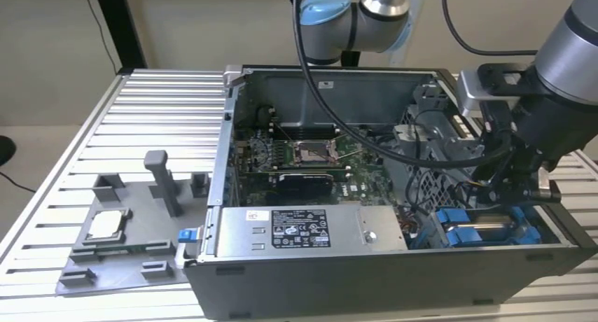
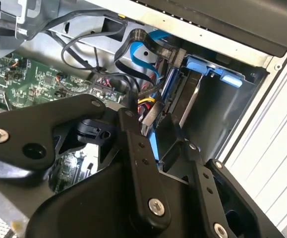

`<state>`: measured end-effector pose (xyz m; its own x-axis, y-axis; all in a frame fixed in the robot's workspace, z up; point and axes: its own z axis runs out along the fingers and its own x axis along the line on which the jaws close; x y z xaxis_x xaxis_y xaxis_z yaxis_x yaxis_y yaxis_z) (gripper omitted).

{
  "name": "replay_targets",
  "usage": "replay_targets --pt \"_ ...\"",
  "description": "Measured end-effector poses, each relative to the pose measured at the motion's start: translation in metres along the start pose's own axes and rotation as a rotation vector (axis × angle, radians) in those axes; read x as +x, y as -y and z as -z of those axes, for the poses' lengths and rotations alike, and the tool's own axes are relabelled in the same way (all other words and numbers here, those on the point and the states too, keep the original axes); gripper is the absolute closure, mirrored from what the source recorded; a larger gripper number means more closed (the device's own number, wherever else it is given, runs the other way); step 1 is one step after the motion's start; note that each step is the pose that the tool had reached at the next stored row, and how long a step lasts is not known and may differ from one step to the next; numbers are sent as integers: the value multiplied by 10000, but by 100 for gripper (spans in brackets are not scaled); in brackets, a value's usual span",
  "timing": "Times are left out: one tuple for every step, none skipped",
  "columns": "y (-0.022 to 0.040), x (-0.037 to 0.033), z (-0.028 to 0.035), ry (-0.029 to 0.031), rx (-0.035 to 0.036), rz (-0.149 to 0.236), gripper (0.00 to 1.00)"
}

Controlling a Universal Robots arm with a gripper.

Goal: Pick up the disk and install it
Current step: 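Insert the first disk wire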

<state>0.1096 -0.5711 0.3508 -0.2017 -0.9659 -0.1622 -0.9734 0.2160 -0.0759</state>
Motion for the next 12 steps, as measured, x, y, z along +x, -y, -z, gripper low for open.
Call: replay_targets --pt "-1 -3 -1 1 0 0 0" --pt "-1 -6 -2 2 0 -1 0" --pt "-1 -6 -2 1 0 -1 0" --pt "-1 -6 -2 1 0 -1 0" --pt "-1 -6 -1 0 0 -1 0" --pt "-2 -7 -1 -1 0 -1 0" --pt "-2 -7 -2 -1 0 -1 0" --pt "-2 -7 -5 1 5 -1 0" --pt "-2 -6 -9 3 12 1 0" --pt "-2 -6 -11 6 21 2 0" --pt "-2 -5 -11 6 22 2 0" --pt "-2 -5 -11 7 23 2 0"
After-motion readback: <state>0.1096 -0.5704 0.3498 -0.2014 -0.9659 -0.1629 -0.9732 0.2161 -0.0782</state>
